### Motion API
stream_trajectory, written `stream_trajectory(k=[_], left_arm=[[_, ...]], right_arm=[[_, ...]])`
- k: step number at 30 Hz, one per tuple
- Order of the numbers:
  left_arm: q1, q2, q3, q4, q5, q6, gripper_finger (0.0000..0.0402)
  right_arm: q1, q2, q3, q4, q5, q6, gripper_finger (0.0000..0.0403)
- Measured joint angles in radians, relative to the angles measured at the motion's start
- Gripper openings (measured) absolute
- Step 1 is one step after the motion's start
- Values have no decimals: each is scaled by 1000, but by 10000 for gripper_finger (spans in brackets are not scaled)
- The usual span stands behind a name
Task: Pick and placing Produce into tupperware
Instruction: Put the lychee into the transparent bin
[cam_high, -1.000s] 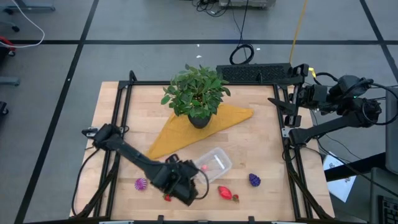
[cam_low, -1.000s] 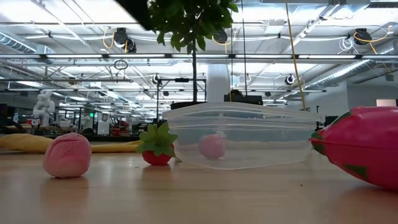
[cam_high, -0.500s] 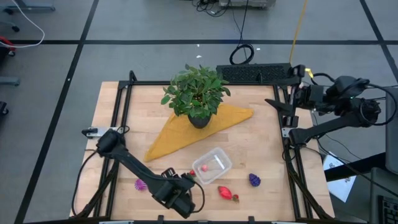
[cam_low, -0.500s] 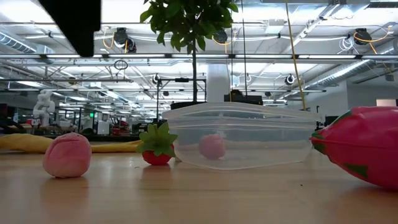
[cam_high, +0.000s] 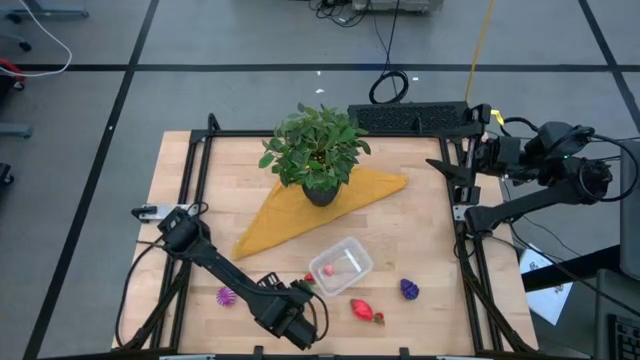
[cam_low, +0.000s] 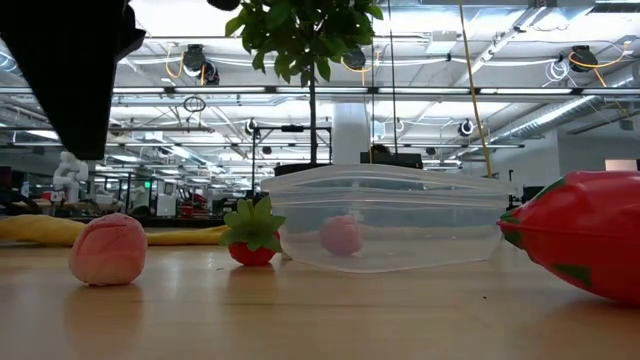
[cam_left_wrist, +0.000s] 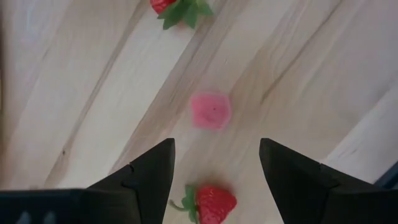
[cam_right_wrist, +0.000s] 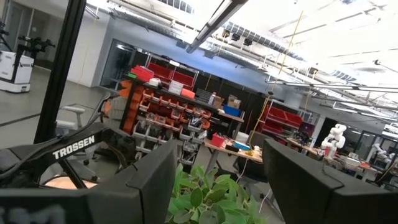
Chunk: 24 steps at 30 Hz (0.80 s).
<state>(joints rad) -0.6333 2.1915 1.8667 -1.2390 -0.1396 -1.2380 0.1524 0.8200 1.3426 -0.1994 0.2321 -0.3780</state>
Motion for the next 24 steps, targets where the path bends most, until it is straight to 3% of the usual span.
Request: stream_trajectory(k=[11,24], left_arm=[[-24,0,-20,15,-5,-70,241],[-5,-1,-114,127,-10,-32,241]], right_arm=[[0,6,0,0,0,0,228],[0,26,0,0,0,0,228]])
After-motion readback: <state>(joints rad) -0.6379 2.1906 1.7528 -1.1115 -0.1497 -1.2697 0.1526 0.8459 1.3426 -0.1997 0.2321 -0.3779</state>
